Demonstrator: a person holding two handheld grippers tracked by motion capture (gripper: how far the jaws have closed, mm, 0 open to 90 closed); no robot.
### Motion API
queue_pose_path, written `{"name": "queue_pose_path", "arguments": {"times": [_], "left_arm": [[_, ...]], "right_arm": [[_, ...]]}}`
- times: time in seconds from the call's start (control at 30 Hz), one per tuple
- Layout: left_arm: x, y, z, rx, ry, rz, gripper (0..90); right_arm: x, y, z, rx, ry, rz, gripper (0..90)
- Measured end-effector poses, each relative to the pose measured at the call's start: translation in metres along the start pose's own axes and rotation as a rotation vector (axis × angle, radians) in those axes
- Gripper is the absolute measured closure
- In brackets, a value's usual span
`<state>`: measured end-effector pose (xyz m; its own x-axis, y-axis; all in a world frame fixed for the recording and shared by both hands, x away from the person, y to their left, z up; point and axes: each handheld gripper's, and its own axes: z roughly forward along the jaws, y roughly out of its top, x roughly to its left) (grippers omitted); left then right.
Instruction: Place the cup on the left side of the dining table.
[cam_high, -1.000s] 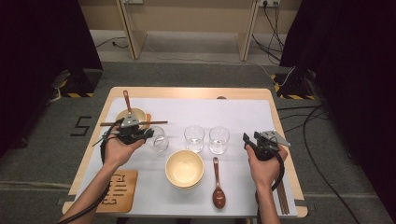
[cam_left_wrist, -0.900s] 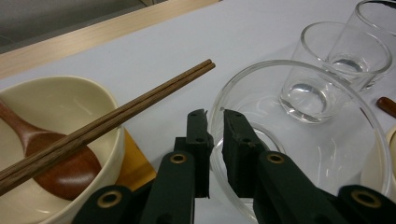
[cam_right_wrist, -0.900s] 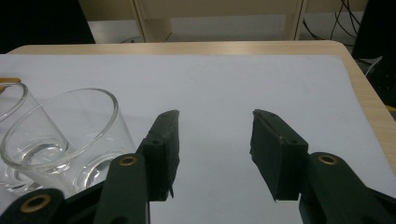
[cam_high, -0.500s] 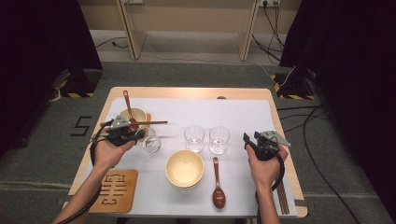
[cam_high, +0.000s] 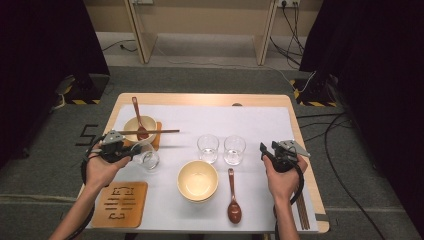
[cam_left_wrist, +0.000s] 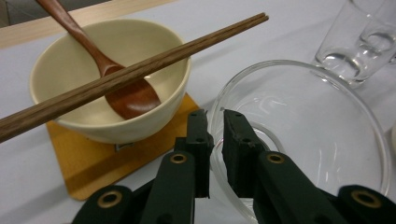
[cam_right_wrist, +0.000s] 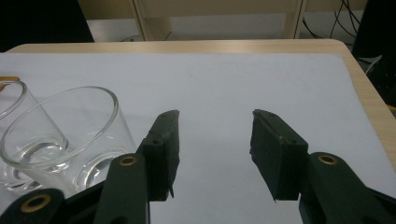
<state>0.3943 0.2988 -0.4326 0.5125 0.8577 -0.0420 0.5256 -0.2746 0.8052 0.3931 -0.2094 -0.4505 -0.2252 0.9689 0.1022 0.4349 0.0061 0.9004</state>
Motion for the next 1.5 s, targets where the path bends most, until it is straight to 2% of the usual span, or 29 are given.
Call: {"name": "queue_pose_path", "arguments": {"times": [0.2,0.5,0.77,1.07,1.33,1.43,1.5], "left_arm": [[0.004,-0.006,0.000,0.018,0.007,-0.002,80.3],[0.006,-0.013,0.009,0.057,-0.011,-0.023,80.2],[0.008,-0.012,0.011,0.056,-0.013,-0.030,80.0],[0.010,-0.013,0.018,0.026,-0.009,-0.069,78.7],[0.009,-0.010,0.021,0.026,-0.008,-0.075,77.5],[0.009,-0.012,0.022,0.017,-0.008,-0.081,74.9],[0.009,-0.013,0.021,0.006,0.000,-0.078,69.8]], "right_arm": [[0.001,0.000,0.001,0.003,0.001,-0.004,52.6],[0.001,-0.001,0.000,0.001,0.001,-0.002,52.6],[0.000,0.000,0.000,0.002,-0.001,0.000,52.6],[0.000,0.000,-0.001,0.002,-0.001,-0.001,52.4],[0.000,0.000,-0.001,0.000,0.000,-0.002,52.4],[0.000,0.000,-0.001,0.000,0.000,-0.003,52.4],[0.000,0.000,-0.001,0.000,-0.002,-0.005,52.4]]}}
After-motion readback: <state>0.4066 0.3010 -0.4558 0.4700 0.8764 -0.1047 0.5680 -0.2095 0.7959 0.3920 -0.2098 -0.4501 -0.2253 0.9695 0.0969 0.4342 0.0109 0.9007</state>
